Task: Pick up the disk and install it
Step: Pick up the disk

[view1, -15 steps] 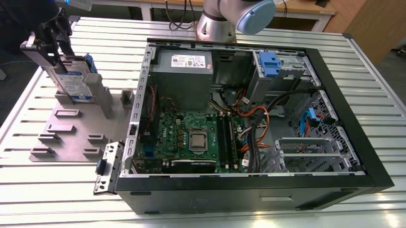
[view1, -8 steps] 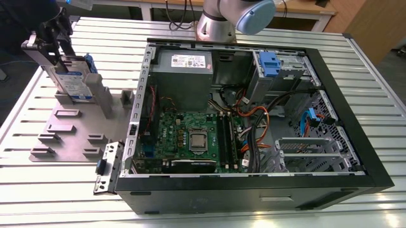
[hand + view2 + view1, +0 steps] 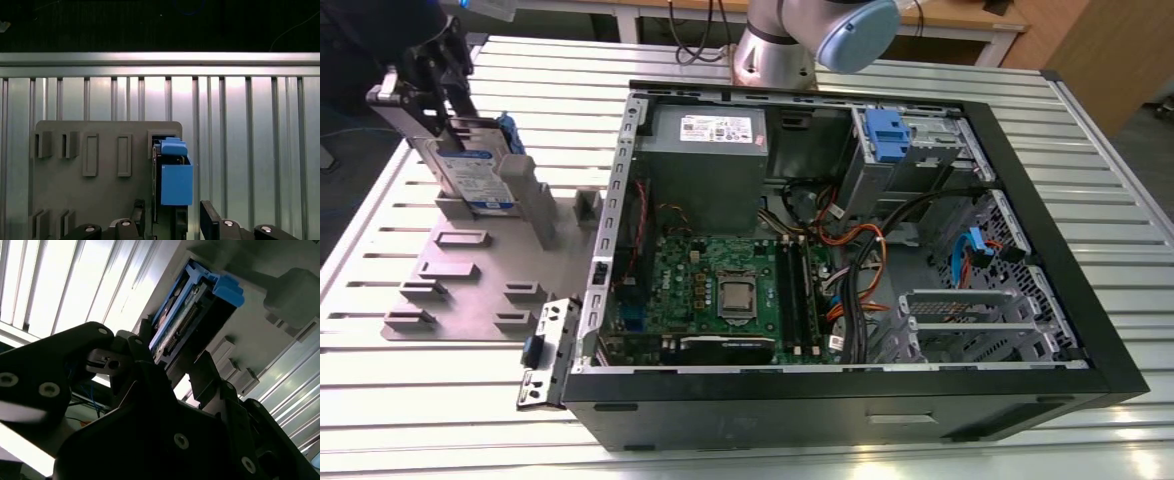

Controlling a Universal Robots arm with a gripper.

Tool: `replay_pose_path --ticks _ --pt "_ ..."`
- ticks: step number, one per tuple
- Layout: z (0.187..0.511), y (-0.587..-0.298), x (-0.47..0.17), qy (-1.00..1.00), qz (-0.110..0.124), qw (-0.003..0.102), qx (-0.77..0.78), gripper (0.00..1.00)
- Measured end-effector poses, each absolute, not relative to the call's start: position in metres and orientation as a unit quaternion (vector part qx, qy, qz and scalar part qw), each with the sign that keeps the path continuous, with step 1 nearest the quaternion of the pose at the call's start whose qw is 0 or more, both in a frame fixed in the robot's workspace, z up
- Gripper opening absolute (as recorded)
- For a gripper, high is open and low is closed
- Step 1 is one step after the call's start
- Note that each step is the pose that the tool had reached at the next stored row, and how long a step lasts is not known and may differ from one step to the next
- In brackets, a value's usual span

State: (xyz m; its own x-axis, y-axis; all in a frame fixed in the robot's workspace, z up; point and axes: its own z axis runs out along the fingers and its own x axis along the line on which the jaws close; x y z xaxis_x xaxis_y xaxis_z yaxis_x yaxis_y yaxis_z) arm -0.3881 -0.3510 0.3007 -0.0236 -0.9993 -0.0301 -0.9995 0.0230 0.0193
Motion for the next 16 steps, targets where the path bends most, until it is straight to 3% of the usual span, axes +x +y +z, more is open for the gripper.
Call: replay_pose_path --ticks 2,3,6,7,16 --pt "0.3007 -0.351 -0.388 0.715 0.017 0.004 -0.699 0.58" --pt "0.3007 -0.351 -0.3879 0.715 0.017 0.004 -0.699 0.51" --pt "0.3007 -0.351 -0.3877 0.715 0.017 0.004 -0.699 0.49" --pt "0.3007 -0.351 -0.3877 0.715 0.017 0.004 -0.699 0.42" --pt "0.3007 -0.3535 -0.3873 0.715 0.017 0.004 -0.699 0.42"
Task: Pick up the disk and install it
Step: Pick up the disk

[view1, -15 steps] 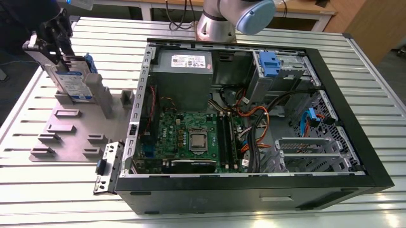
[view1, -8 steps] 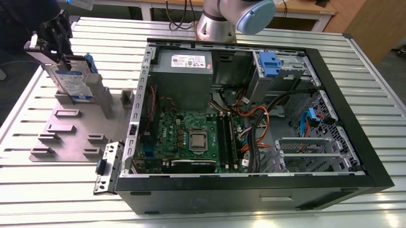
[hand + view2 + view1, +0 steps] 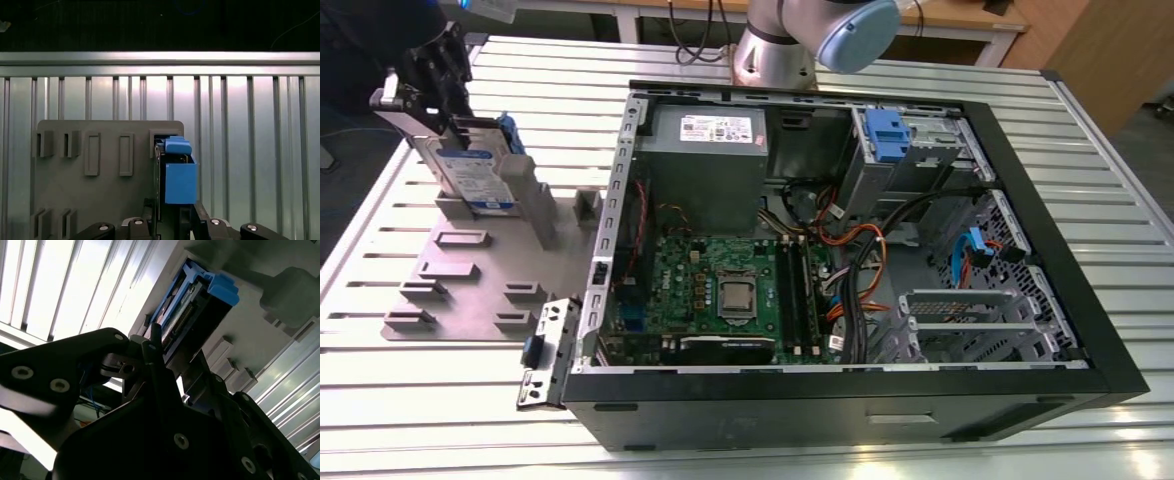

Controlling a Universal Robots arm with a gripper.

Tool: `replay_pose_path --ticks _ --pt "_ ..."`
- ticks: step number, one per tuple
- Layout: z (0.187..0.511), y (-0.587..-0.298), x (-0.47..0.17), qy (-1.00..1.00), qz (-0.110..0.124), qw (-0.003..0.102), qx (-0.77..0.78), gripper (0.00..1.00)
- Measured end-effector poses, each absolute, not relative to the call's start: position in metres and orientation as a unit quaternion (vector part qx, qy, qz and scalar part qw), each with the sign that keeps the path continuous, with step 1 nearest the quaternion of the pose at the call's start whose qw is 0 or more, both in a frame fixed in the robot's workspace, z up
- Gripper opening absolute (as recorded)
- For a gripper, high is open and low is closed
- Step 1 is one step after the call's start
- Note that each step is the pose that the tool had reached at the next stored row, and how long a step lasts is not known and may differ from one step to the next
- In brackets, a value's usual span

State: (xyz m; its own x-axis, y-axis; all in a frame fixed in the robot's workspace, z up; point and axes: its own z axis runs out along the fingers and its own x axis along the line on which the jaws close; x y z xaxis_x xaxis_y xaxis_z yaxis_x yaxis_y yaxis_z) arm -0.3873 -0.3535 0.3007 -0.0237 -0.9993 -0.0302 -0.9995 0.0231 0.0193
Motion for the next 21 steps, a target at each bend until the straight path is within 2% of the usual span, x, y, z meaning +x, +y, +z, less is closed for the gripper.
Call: replay_pose_path --ticks 10,12,13,21 --pt "0.3007 -0.3558 -0.3874 0.715 0.017 0.004 -0.699 0.42" --pt "0.3007 -0.3561 -0.3874 0.715 0.017 0.004 -0.699 0.41" --pt "0.3007 -0.3562 -0.3874 0.715 0.017 0.004 -0.699 0.35" --pt "0.3006 -0.3571 -0.3874 0.715 0.017 0.004 -0.699 0.35"
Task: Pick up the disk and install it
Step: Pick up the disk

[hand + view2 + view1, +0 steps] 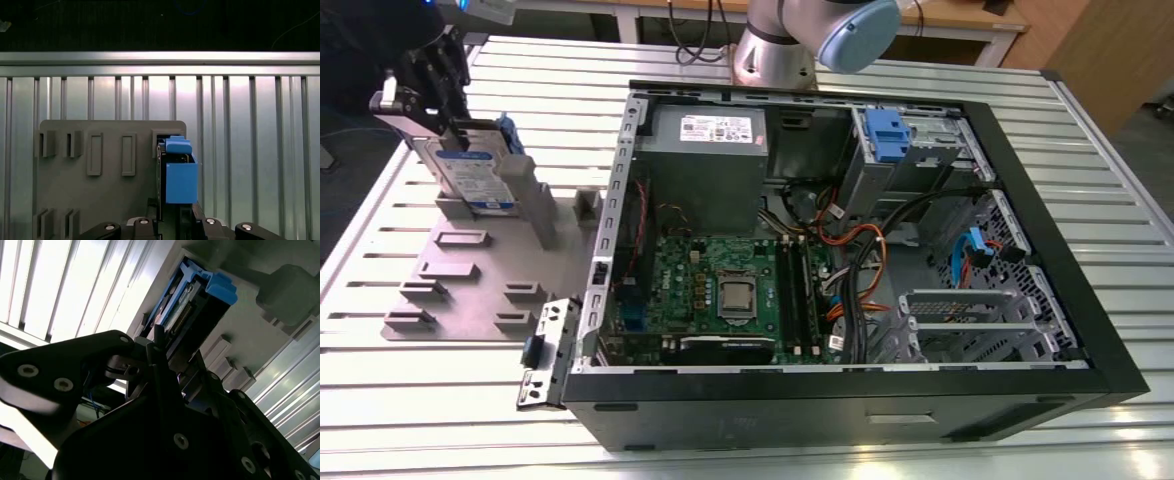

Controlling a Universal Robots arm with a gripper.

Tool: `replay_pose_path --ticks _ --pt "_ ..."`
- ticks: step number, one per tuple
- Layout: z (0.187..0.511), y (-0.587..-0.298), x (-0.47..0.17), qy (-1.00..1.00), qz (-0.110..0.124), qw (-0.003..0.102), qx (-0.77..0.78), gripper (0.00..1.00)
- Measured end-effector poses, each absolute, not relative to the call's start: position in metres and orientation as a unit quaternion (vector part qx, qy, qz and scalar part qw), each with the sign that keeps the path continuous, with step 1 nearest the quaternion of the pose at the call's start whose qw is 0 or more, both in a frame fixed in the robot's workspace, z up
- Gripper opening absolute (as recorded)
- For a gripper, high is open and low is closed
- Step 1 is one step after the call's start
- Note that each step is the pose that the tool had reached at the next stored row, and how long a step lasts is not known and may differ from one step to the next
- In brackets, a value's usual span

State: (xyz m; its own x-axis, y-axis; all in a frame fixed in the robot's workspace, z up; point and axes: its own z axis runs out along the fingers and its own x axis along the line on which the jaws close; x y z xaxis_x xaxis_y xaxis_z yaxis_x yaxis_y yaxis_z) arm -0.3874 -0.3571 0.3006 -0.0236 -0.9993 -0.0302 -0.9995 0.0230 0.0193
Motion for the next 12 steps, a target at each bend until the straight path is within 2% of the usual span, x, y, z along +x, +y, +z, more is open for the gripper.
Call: replay_pose_path --ticks 12 --pt "0.3086 -0.3577 -0.3873 0.715 0.017 0.004 -0.699 0.35"
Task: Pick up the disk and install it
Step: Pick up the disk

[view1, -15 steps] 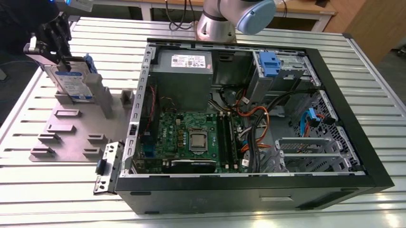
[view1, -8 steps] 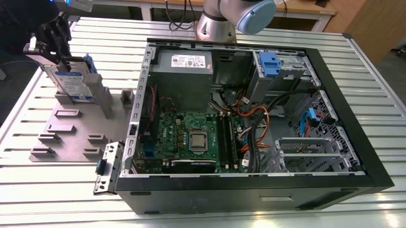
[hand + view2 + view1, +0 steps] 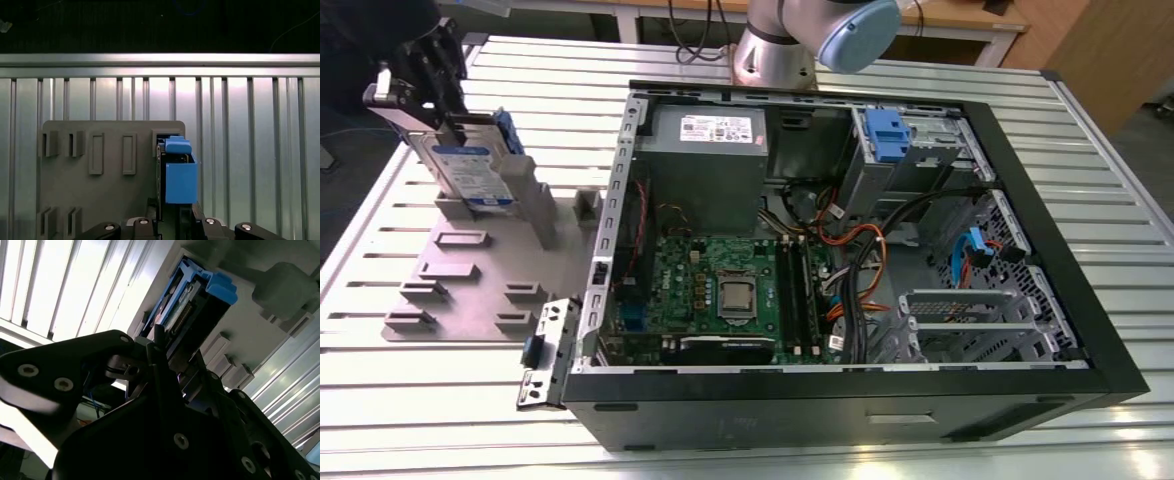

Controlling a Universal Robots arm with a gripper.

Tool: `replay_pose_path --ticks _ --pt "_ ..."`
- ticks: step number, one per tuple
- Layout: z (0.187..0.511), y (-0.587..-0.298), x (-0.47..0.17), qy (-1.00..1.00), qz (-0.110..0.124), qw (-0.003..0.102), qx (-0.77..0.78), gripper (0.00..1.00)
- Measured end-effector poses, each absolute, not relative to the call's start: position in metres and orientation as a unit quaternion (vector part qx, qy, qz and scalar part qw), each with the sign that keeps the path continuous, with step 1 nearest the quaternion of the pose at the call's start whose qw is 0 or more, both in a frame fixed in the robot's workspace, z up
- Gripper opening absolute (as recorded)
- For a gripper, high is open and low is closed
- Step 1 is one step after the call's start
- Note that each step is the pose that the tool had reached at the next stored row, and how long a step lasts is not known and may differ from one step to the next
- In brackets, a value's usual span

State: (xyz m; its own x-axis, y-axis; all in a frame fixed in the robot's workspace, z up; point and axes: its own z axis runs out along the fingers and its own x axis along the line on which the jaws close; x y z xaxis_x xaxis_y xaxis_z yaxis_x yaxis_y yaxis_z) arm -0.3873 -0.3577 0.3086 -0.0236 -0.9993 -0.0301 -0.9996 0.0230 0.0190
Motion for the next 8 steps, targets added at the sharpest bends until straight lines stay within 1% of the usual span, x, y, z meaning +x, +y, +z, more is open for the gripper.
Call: replay_pose_path --ticks 8 --pt "0.3089 -0.3577 -0.3874 0.715 0.017 0.004 -0.699 0.35"
